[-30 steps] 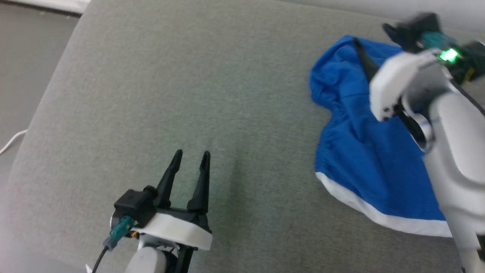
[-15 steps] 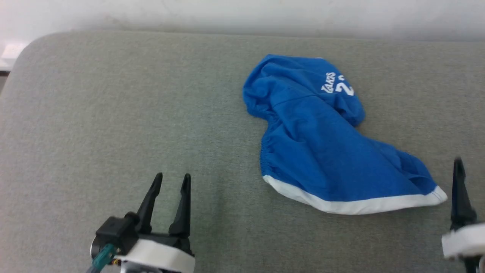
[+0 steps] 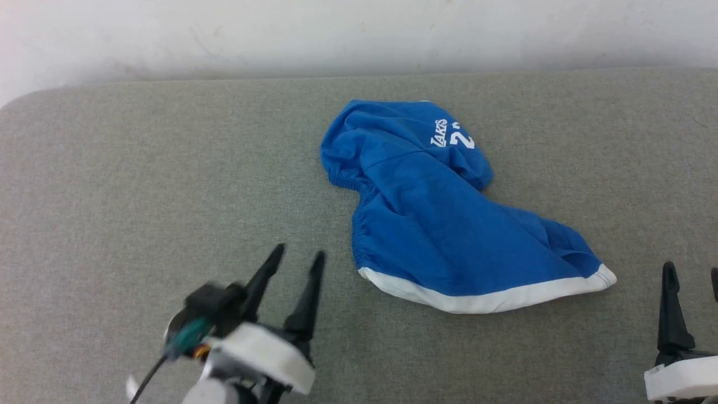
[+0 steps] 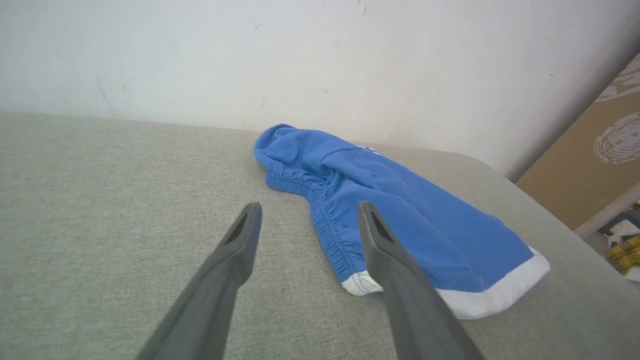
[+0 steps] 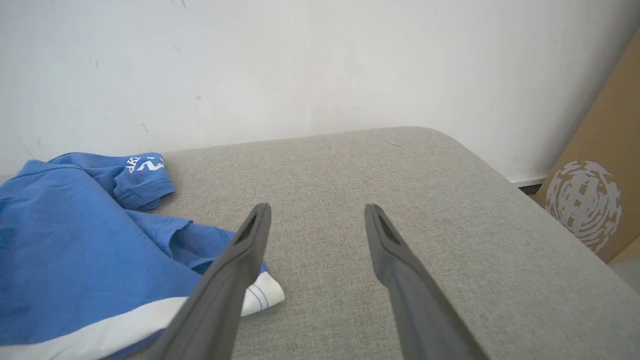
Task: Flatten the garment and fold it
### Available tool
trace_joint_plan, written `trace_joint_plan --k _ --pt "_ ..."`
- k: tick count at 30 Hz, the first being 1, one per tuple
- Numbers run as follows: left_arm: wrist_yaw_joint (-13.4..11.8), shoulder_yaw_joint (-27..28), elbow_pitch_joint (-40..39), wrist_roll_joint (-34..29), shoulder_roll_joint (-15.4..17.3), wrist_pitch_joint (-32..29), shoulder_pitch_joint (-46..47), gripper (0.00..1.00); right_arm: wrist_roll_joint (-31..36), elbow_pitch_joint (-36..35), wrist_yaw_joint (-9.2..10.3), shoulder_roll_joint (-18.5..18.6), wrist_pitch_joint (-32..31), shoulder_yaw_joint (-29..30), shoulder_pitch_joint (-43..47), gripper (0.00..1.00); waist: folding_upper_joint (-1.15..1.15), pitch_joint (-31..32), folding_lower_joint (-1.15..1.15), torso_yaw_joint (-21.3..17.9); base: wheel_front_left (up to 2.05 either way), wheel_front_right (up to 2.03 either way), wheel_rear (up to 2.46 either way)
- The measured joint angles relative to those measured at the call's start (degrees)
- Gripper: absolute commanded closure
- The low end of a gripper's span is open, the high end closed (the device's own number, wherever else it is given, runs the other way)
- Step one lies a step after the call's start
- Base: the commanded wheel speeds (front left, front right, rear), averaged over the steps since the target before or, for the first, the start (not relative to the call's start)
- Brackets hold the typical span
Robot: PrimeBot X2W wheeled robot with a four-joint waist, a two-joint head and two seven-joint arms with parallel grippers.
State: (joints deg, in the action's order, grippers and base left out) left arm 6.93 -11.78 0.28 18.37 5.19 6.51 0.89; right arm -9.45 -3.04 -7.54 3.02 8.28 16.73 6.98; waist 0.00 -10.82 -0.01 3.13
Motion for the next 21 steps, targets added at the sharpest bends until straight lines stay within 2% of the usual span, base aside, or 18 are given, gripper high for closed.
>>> trace_joint_plan --k 6,9,12,21 --pt "0.2 -7.9 2.1 5.6 3.1 -17.9 8.6 0.00 0.3 0.4 0.00 0.0 0.0 -0.1 -1.0 0.00 0.00 -1.3 0.02 0.2 0.00 0.00 0.00" --pt "0.2 -9.9 2.6 9.4 3.7 -23.9 11.0 0.00 0.3 0.8 0.00 0.0 0.0 -0.4 -1.4 0.00 0.00 -2.0 0.01 0.1 0.00 0.00 0.00" --pt "0.2 -10.2 3.7 11.0 3.9 -26.9 12.6 0.00 0.2 1.5 0.00 0.0 0.0 -0.8 -1.8 0.00 0.00 -2.5 0.02 -0.3 0.00 0.00 0.00" --pt "-1.2 -10.4 10.5 10.9 3.6 -29.8 16.4 0.00 0.2 2.4 0.00 0.0 0.5 -1.5 -2.3 0.00 0.00 -3.9 0.01 -1.8 0.00 0.00 0.00"
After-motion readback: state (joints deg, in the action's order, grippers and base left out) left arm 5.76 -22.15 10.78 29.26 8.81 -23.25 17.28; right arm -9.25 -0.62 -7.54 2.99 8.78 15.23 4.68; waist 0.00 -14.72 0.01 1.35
